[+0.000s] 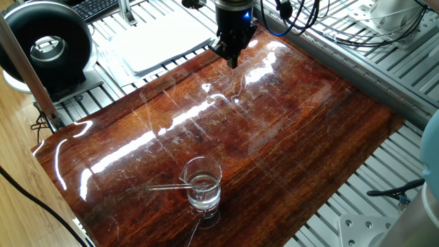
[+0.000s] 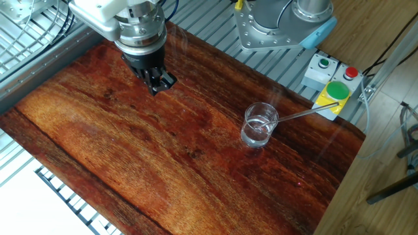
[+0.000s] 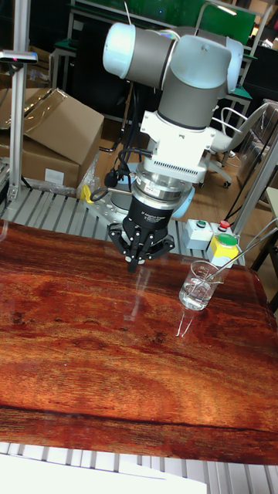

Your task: Stir the beaker with a glass rod

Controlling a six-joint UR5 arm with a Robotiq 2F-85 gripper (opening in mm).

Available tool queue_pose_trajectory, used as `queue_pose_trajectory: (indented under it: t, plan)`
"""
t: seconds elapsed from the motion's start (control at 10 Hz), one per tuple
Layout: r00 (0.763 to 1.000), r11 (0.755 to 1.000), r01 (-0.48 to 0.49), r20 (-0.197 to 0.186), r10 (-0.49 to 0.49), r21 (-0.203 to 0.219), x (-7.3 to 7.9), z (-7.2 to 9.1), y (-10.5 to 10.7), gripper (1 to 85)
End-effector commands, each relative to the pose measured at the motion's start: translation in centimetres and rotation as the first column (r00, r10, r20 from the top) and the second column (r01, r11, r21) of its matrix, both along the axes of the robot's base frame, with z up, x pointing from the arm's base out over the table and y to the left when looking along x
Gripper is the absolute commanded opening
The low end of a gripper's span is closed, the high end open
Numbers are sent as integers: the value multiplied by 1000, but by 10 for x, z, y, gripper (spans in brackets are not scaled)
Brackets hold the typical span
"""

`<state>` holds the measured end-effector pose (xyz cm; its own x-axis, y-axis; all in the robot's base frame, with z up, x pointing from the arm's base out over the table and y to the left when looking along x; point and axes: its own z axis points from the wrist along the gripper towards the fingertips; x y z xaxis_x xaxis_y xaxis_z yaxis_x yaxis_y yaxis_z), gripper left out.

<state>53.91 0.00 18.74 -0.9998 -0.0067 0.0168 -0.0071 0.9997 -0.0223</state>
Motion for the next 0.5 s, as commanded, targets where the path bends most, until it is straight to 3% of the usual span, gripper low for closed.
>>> queue_pose_trajectory:
  t: [0.0, 0.1, 0.2, 0.3, 0.4]
  plan:
    - [1000, 1000, -3, 8, 3, 13, 2, 1, 3, 10]
    - [1000, 1000, 14, 10, -14, 26, 3, 1, 6, 10]
    - [997, 994, 77, -7, -77, 77, -1, 0, 19, 10]
    - [994, 990, 111, -11, -110, 82, -1, -2, 20, 10]
    - [995, 995, 97, -6, -97, 34, -1, -1, 8, 10]
